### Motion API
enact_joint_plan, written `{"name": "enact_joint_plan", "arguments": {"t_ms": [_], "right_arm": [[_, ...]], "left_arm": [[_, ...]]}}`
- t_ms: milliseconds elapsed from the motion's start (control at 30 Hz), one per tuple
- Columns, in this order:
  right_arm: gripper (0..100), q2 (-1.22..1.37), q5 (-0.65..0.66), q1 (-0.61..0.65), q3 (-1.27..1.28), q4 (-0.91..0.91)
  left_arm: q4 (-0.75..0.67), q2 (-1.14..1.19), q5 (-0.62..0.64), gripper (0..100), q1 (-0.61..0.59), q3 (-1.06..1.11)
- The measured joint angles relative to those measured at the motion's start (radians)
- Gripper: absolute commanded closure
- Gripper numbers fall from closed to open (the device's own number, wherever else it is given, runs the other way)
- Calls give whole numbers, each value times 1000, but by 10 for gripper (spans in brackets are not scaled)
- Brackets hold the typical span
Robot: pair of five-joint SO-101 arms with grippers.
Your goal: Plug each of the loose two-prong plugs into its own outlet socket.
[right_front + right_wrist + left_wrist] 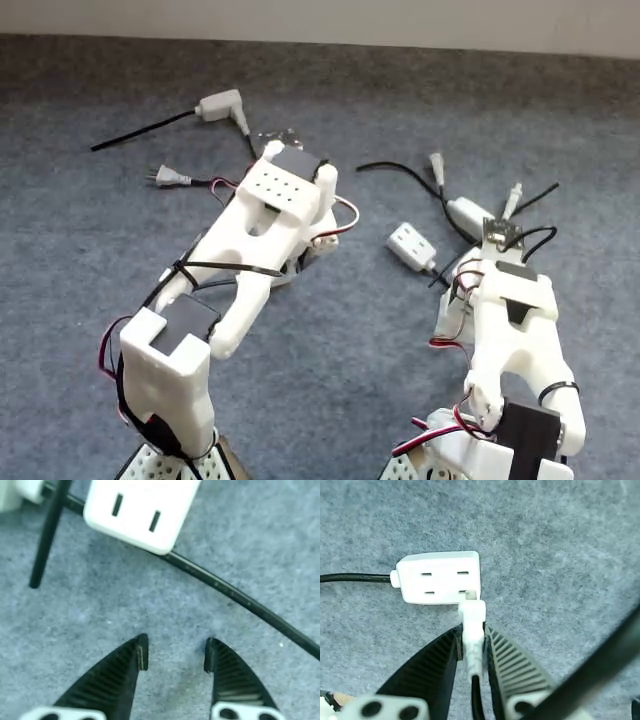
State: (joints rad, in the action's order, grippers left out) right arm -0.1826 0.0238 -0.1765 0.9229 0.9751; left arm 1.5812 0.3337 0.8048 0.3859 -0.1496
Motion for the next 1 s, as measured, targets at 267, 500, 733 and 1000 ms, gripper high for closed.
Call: {"name": "enact_joint_plan", "arguments": {"t_ms": [267, 500, 733, 1000], "right_arm": [[815, 0, 0, 0, 0, 0], [815, 0, 0, 0, 0, 0], [815, 0, 0, 0, 0, 0], [815, 0, 0, 0, 0, 0]], "left_arm": [[-2, 0, 0, 993, -74, 0], [-15, 0, 0, 993, -71, 0], [-38, 0, 0, 993, -69, 0], [-38, 0, 0, 993, -48, 6]]}}
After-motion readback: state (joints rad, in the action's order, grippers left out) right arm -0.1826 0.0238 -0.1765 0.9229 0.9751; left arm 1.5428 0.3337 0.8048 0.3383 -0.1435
